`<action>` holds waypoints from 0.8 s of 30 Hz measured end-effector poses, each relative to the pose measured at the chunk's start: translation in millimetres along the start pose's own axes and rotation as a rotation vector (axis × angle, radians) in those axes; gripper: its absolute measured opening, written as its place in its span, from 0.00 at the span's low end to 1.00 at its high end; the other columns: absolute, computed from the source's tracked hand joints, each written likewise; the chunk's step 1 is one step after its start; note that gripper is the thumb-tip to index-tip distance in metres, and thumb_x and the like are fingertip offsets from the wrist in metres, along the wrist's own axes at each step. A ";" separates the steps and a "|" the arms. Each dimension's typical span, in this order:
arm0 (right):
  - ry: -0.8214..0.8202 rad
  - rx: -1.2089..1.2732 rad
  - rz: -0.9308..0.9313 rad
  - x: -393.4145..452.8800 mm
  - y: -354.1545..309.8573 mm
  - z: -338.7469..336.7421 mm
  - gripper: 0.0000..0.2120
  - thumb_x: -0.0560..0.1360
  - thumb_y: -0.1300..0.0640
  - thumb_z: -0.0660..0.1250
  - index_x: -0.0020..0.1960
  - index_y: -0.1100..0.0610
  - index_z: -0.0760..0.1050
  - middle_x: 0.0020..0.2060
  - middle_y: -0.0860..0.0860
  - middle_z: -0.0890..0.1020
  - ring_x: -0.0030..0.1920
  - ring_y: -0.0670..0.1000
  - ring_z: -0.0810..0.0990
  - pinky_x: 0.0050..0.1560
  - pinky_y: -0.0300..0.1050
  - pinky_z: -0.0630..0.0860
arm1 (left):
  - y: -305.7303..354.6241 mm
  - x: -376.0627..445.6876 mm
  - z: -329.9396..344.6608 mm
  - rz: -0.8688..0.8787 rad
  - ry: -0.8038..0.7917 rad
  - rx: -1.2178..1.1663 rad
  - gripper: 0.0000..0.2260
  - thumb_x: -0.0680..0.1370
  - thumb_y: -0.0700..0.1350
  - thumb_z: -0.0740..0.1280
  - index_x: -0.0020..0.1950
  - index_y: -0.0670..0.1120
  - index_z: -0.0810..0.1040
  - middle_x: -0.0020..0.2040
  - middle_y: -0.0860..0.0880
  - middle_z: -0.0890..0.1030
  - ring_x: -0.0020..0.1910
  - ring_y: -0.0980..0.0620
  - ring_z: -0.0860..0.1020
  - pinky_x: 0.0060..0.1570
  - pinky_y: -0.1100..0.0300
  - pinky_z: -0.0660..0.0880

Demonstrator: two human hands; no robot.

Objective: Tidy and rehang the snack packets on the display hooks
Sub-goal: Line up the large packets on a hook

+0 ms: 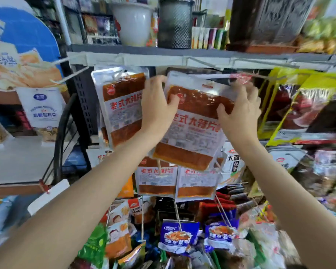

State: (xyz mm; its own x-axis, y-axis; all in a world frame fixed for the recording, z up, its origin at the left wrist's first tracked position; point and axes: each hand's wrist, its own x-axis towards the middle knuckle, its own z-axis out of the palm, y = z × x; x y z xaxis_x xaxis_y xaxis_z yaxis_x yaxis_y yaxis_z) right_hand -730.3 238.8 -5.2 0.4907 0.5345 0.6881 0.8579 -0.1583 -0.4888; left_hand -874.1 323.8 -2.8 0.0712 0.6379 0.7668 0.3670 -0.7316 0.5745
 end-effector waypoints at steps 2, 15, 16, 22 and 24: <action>0.062 0.027 -0.049 3.9 4.0 -3.0 0.13 0.75 0.56 0.63 0.58 0.60 0.72 0.60 0.59 0.70 0.61 0.60 0.67 0.59 0.52 0.64 | 3.7 -0.5 -2.9 0.028 0.035 0.021 0.08 0.75 0.43 0.66 0.51 0.43 0.70 0.50 0.50 0.70 0.49 0.53 0.73 0.50 0.64 0.72; 0.072 0.523 -0.427 -0.5 -70.9 -20.2 0.03 0.74 0.60 0.65 0.43 0.59 0.76 0.39 0.48 0.77 0.39 0.43 0.75 0.41 0.27 0.69 | 1.4 -4.0 -82.4 -0.385 0.091 -0.619 0.05 0.73 0.45 0.65 0.39 0.54 0.79 0.39 0.52 0.82 0.39 0.53 0.80 0.44 0.54 0.76; 0.025 0.540 -0.421 -0.8 -73.5 -13.9 0.02 0.74 0.60 0.66 0.43 0.59 0.77 0.39 0.48 0.78 0.37 0.42 0.75 0.41 0.25 0.69 | -4.5 -8.3 -89.7 -0.380 0.066 -0.585 0.05 0.74 0.45 0.66 0.42 0.54 0.80 0.41 0.51 0.82 0.41 0.53 0.81 0.46 0.54 0.77; -0.107 0.646 -0.388 0.3 -103.7 23.8 0.04 0.74 0.60 0.67 0.44 0.60 0.78 0.40 0.51 0.81 0.40 0.42 0.77 0.41 0.26 0.70 | -26.3 -14.8 -127.6 -0.363 0.128 -0.444 0.07 0.77 0.46 0.63 0.39 0.51 0.76 0.33 0.54 0.82 0.33 0.61 0.80 0.30 0.69 0.74; -0.141 0.655 -0.385 3.4 -117.4 35.8 0.03 0.74 0.59 0.67 0.44 0.59 0.77 0.39 0.49 0.80 0.41 0.45 0.78 0.41 0.27 0.70 | -33.3 -9.6 -135.7 -0.364 0.178 -0.400 0.09 0.77 0.46 0.64 0.37 0.51 0.74 0.30 0.55 0.80 0.31 0.63 0.79 0.29 0.71 0.72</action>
State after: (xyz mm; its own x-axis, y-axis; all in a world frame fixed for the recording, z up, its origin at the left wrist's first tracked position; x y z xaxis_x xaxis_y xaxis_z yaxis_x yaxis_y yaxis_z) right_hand -834.8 288.9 35.3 0.1144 0.5600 0.8205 0.6775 0.5601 -0.4768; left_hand -1012.9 309.4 9.4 -0.1648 0.8411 0.5152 -0.0437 -0.5281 0.8481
